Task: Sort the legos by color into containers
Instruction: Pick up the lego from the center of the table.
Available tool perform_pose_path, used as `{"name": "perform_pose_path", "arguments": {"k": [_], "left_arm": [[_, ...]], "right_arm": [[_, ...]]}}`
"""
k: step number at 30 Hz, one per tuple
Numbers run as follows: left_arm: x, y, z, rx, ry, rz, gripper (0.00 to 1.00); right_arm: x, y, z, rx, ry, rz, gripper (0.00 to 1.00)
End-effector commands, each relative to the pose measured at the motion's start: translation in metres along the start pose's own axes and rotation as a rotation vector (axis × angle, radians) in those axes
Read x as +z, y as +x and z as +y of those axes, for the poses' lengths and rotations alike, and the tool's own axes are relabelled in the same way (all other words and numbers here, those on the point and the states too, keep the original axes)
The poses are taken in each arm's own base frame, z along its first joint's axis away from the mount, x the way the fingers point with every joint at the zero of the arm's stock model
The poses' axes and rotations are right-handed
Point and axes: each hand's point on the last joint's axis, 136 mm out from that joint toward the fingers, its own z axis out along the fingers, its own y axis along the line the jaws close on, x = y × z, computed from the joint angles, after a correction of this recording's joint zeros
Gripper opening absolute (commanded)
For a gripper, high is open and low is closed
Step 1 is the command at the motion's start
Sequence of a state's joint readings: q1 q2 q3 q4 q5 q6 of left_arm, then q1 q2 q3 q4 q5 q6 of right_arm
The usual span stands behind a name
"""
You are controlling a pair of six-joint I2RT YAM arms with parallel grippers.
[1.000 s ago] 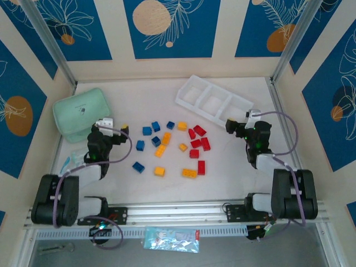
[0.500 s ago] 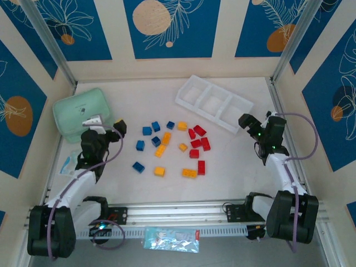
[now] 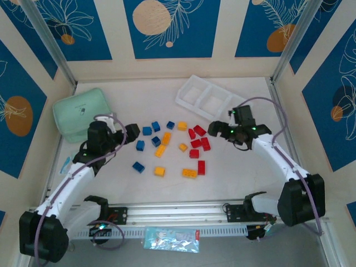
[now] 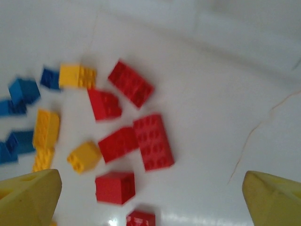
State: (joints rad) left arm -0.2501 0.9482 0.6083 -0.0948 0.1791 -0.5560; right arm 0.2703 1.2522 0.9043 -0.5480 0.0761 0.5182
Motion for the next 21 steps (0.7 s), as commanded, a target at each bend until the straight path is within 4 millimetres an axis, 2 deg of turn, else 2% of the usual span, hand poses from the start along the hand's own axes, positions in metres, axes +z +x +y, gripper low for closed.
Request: {"name": "perform_pose_path", "arguments": {"k": [1,3,9,15,21], "left_arm": [[0.003,0.029,-0.020,-0.021,0.035,0.137,0.99],[0.007,0.041,-0.034,0.004,0.061,0.177,0.99],[0.019,0.057,-0.060,0.031,0.122,0.209,0.99],[0.026,0.059,-0.073,0.042,0.125,0.211,0.99],[0.035,0.064,-0.085,0.062,0.135,0.234,0.99]], "right_arm": [[0.004,0.043,-0.008,-0.092,0.127,0.174,0.99],[0.012,0.054,-0.009,-0.119,0.153,0.216,1.00],[0.035,0.063,-0.013,-0.126,0.159,0.273,0.87],[0.058,0.056,-0.006,-0.163,0.145,0.273,0.73],[0.075,0.044,-0.008,-0.193,0.186,0.275,0.68]]}}
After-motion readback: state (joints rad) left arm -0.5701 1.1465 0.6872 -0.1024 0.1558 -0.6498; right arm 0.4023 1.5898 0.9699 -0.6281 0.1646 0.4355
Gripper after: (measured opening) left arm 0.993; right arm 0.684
